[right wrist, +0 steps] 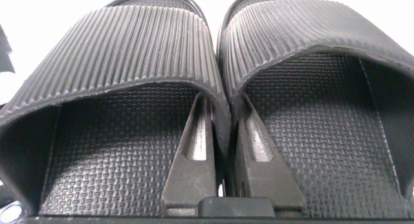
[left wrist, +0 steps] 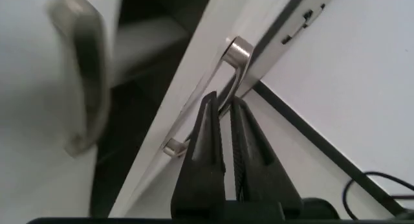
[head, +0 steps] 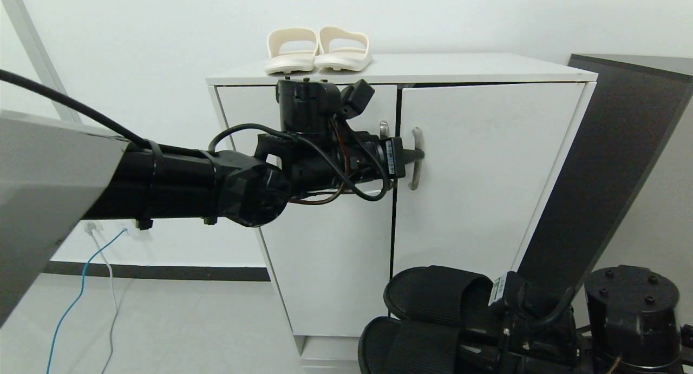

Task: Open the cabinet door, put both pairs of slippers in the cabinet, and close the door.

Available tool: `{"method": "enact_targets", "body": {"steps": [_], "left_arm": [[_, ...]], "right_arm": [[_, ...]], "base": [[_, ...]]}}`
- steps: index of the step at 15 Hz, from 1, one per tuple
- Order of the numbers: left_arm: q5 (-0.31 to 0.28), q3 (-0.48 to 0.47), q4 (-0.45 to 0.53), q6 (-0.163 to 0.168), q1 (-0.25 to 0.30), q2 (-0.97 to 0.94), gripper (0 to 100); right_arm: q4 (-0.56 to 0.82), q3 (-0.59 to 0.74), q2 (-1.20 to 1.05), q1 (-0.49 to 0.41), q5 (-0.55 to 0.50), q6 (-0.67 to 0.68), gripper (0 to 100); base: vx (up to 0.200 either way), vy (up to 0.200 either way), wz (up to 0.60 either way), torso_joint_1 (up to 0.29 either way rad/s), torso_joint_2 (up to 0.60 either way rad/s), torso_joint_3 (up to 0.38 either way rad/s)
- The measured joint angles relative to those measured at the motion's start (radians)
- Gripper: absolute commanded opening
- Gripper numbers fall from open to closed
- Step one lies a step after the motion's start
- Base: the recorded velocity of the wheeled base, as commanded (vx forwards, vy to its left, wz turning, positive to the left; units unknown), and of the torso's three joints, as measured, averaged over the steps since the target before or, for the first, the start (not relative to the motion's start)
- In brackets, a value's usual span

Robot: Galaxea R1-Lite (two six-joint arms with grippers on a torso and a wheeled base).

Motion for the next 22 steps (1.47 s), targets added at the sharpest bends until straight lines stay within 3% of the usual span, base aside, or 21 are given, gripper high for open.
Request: {"method": "enact_targets", "body": {"steps": [3,8,10,15,19,22], "left_arm": [[0.001,0.09,-0.017,0.001,0.0,-0.061,0],[0.0,0.242,-0.149,-0.005,0.009,-0.158,0],[-0.003,0.256,-0.214,-0.01,0.035,-0.159,0],[0.003,0.153,-0.237,-0.061,0.061,-0.092,0],[0.053,0.039,-0.162,-0.07,0.066,-0.041,0],[0.058,-0.032,-0.136,-0.072,0.07,-0.008,0]], "right_arm": [[-0.021,0.013,-0.003,0.005,0.006,-0.002,0],[-0.023,0.017,-0.004,0.006,0.006,-0.015,0],[-0.023,0.017,-0.004,0.008,0.005,-0.016,0],[-0.022,0.018,-0.003,0.009,0.005,-0.015,0],[-0.022,0.018,-0.002,0.009,0.005,-0.016,0],[-0.022,0.018,-0.002,0.009,0.003,-0.016,0]], "base": [[0.0,0.0,0.0,0.0,0.0,0.0],[0.0,0.0,0.0,0.0,0.0,0.0],[0.0,0.0,0.0,0.0,0.0,0.0],[0.0,0.0,0.0,0.0,0.0,0.0],[0.0,0.0,0.0,0.0,0.0,0.0],[0.0,0.0,0.0,0.0,0.0,0.0]]}}
